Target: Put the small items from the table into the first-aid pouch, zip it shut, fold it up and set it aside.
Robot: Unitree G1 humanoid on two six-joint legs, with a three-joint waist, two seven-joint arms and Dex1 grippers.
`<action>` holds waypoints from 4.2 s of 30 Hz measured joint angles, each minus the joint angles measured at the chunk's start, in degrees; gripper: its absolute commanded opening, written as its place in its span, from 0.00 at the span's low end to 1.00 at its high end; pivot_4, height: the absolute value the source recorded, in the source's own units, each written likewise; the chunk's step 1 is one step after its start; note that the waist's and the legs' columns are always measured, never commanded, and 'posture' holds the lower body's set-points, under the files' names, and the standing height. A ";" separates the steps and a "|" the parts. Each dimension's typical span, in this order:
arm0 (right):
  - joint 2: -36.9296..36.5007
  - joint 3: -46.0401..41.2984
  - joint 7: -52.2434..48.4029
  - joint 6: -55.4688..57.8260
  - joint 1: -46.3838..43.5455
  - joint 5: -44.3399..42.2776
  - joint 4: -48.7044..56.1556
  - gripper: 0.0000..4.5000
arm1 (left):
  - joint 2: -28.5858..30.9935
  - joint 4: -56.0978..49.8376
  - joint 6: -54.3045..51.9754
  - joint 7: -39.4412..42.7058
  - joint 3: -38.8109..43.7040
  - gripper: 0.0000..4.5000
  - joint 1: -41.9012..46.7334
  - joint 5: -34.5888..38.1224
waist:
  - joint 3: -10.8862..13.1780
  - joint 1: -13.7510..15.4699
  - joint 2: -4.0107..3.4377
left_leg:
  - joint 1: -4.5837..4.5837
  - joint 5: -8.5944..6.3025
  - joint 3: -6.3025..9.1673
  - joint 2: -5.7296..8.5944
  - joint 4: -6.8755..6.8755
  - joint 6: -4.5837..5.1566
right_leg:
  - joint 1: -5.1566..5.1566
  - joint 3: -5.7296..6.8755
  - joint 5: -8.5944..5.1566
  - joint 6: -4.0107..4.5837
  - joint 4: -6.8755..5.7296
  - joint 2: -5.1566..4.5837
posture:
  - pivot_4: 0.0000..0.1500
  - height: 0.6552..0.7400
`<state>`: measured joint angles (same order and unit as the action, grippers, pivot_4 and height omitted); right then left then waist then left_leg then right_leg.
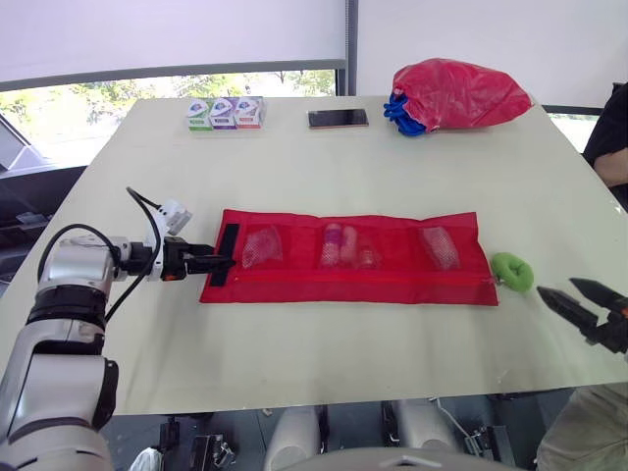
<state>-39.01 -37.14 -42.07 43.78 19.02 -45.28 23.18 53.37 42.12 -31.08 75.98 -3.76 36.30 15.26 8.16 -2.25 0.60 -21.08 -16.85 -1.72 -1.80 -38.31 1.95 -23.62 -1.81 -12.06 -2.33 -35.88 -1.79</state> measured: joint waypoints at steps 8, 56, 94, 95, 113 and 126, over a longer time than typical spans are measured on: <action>2.10 5.10 2.64 1.40 0.43 -0.58 1.78 1.00 | 4.06 -12.16 0.20 1.02 6.07 0.99 -7.74 2.32 | 0.31 0.54 0.72 | -0.84 0.00 -0.16 -0.19 -0.04 -0.03 | -0.77 0.15 0.07 0.10 0.07 -0.15 | 1.00 1.00; 16.96 12.56 24.05 11.15 -11.55 -13.38 -2.79 0.03 | -1.27 -63.01 -4.88 -2.75 7.44 1.00 -7.62 24.37 | 0.40 1.46 1.03 | -0.68 0.00 0.04 0.31 -0.14 -0.01 | -0.46 0.04 0.02 -0.02 0.04 -0.06 | 1.00 1.00; -2.29 39.96 20.87 23.85 -42.88 -5.77 7.68 0.18 | -3.35 -63.15 -4.61 -7.05 5.51 1.00 -5.79 24.13 | 0.65 1.61 1.00 | -0.96 0.00 0.52 0.58 -0.34 0.03 | -0.31 -0.57 0.11 -0.33 0.10 0.07 | 1.00 1.00; -0.83 40.91 21.48 23.88 -43.35 -5.34 7.68 0.27 | -3.38 -63.15 -4.59 -7.10 5.48 1.00 -6.08 24.12 | 0.65 1.58 1.00 | -0.96 0.00 0.52 0.58 -0.34 0.03 | -0.32 -0.57 0.11 -0.34 0.09 0.07 | 1.00 1.00; -4.04 35.00 4.93 7.52 -35.64 -1.45 10.82 0.97 | -4.40 -62.97 -8.04 -15.41 12.37 1.00 -18.72 26.47 | 0.66 1.50 1.00 | -0.88 -0.01 0.54 0.54 -0.34 0.04 | -0.27 -0.52 0.10 -0.35 0.05 0.05 | 1.00 1.00; -5.72 31.04 -8.54 -7.04 -34.77 3.00 6.53 0.97 | -13.34 -60.94 -21.88 -37.32 26.22 1.00 -35.58 32.01 | 0.69 1.56 1.02 | -0.67 0.00 0.54 0.52 -0.35 0.03 | -0.13 -0.46 0.11 -0.33 -0.03 -0.02 | 1.00 1.00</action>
<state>-44.73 -6.10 -50.61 36.74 -15.75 -42.28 29.71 40.02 -18.82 -52.96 38.66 22.46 0.72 47.27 8.84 -0.69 1.62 -21.76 -16.85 -1.18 -1.28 -38.66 1.98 -23.75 -2.26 -11.95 -2.66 -35.91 -1.81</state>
